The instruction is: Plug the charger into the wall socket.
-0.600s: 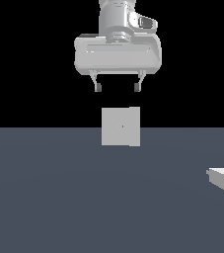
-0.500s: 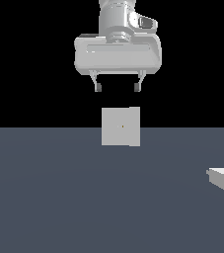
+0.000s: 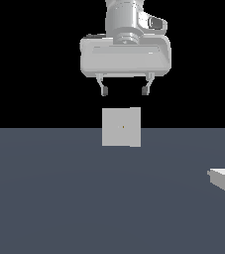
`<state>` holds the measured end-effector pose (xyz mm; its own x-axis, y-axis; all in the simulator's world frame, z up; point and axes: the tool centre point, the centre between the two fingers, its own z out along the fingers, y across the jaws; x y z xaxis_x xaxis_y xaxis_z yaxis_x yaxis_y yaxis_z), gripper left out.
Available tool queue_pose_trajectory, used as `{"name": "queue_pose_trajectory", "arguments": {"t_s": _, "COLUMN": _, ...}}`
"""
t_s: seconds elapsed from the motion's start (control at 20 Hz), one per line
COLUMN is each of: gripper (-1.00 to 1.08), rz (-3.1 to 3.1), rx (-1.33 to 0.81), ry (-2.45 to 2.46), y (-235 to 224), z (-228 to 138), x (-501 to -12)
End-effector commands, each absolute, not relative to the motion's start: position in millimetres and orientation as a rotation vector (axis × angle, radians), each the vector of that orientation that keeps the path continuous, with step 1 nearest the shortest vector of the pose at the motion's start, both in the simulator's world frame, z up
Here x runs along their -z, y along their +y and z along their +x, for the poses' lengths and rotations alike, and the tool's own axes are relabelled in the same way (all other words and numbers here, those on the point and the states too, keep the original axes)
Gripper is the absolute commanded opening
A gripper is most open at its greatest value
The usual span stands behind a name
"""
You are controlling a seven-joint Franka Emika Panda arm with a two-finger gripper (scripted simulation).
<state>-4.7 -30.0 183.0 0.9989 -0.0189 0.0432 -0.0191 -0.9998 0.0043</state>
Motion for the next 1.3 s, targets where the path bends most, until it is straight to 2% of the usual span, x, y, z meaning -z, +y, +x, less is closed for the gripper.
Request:
{"name": "queue_pose_trajectory", "arguments": {"t_s": 0.0, "gripper": 1.00, "rz": 3.135, "rx": -0.081, "ry": -0.029, "y": -39.2, "z": -10.5, "x": -176.9}}
{"name": "queue_pose_trajectory", "arguments": {"t_s": 0.8, "gripper": 1.00, "rz": 3.125, "rx": -0.241, "ry": -0.010, "y": -137.3, "z": -66.9, "x": -106.2}}
{"name": "queue_pose_trajectory", "arguments": {"t_s": 1.25, "gripper": 1.00, "rz": 3.123, "rx": -0.308, "ry": 0.000, "y": -178.1, "z": -85.2, "x": -74.3}}
